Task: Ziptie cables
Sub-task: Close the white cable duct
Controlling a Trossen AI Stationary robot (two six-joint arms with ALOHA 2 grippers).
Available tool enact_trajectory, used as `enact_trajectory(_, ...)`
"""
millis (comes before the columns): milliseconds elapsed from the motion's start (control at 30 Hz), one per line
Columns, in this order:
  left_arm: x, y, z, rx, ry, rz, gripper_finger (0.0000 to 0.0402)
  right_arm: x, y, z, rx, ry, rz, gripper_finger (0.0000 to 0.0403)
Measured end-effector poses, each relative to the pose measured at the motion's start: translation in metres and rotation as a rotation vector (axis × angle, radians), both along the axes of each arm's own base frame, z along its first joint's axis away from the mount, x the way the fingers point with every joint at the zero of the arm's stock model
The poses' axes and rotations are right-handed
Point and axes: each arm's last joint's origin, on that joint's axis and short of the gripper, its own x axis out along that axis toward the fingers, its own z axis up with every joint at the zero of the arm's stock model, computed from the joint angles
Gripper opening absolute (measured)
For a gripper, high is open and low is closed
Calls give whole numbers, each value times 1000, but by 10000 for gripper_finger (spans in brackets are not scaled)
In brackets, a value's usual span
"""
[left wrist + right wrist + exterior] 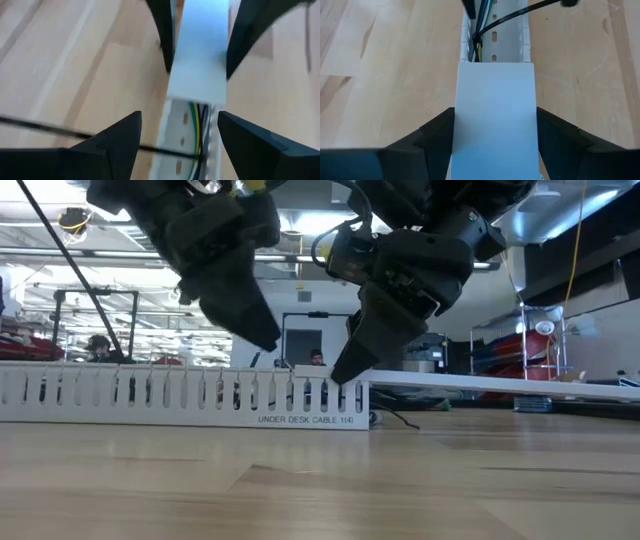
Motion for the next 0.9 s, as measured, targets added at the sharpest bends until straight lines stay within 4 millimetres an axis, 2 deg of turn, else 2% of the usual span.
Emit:
enact_trajectory(167,-8,-8,-7,13,95,-70,245,0,0,0,5,4,1,225)
enact_trajectory(333,-9,-21,-5,80,61,-166,245,0,0,0,8,3,4,225)
enact_trajectory(500,-7,-18,-29,81,23,-180,245,0,0,0,8,3,5,225)
enact_trajectory(633,-7,-13,-36,78,12,-159,245,0,0,0,8,2,6,225)
enact_trajectory(900,-2,-15,-22,33,-67,-154,245,0,0,0,9,2,15,225)
